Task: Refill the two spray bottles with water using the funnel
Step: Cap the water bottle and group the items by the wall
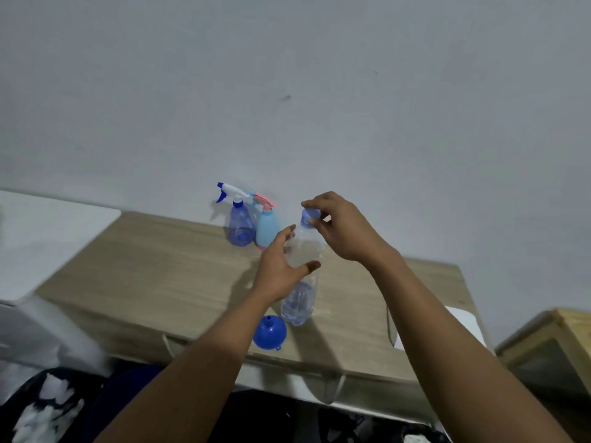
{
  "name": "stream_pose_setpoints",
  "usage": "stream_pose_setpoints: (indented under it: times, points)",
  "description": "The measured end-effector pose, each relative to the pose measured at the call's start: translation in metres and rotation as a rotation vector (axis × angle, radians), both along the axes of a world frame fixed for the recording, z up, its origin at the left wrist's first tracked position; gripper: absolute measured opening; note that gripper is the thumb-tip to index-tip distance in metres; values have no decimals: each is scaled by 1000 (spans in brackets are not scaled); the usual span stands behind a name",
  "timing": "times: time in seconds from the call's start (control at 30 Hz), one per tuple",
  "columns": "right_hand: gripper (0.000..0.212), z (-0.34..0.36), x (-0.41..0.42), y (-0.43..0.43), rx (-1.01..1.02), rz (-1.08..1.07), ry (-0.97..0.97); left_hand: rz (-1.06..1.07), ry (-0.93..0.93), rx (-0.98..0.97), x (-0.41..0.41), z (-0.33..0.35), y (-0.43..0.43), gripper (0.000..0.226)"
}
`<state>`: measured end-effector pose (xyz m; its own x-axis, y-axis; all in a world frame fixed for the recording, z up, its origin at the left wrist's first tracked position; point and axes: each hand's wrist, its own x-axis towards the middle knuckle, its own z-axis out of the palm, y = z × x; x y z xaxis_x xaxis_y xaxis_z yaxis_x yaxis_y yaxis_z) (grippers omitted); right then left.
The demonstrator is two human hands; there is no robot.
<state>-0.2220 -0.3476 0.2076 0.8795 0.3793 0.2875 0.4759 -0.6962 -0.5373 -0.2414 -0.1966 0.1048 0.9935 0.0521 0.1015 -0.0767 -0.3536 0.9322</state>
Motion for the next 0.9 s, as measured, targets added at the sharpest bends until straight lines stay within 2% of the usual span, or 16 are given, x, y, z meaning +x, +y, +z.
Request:
stream_pose_setpoints:
  times: [0.13,0.37,0.53,0.6,0.73,0.83,0.9]
  points:
    - [35,13,7,0,-162,57,36,16,10,-27,0,-1,-1,95]
    - [28,29,21,-1,-221,-11,162,39,-18,13,-1,-4,-4,91]
    - [53,16,20,12,-382,-235,-32,61,-35,39,-2,-3,-3,90]
    - [55,13,21,10,-358,-210,-60,63,-24,32,-1,-3,-3,90]
    - [46,14,19,-2,-237,54,117,75,-32,37,1,-2,-4,90]
    - [31,10,19,-2,-148,54,104,91,-33,61,1,-1,-7,87]
    - [30,5,21,0,-92,1,68,110,-33,93,1,0,-8,82]
